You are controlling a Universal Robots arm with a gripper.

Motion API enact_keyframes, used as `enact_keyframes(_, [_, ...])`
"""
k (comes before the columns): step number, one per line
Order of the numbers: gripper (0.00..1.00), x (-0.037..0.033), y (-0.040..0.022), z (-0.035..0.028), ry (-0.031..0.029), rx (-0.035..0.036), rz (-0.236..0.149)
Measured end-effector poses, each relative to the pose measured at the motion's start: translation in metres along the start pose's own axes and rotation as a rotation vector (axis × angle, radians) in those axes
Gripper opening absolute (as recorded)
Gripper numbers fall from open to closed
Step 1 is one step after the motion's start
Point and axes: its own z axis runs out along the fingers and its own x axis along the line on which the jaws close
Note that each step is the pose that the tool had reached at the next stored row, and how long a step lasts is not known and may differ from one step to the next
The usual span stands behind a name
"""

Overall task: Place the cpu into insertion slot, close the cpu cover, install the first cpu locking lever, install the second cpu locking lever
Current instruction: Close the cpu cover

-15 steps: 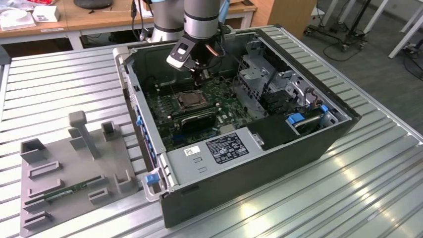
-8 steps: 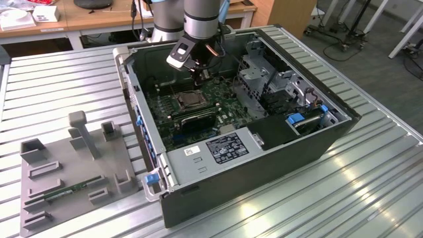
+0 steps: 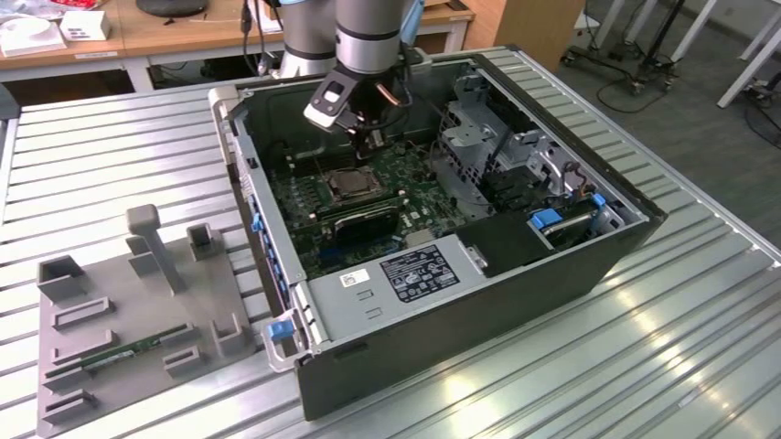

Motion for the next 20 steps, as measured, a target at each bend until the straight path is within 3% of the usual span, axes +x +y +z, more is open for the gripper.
enact_keyframes(4, [0.11,0.0,-0.0053,0.001,0.0,0.0,0.0])
enact_keyframes(15, [0.11,-0.0001,-0.0056,0.002,-0.0019,0.001,-0.031])
enact_keyframes(17, [0.11,-0.0001,-0.0056,0.002,-0.0009,0.0018,-0.058])
enact_keyframes(20, [0.11,-0.0001,-0.0055,0.002,-0.0007,0.0021,-0.065])
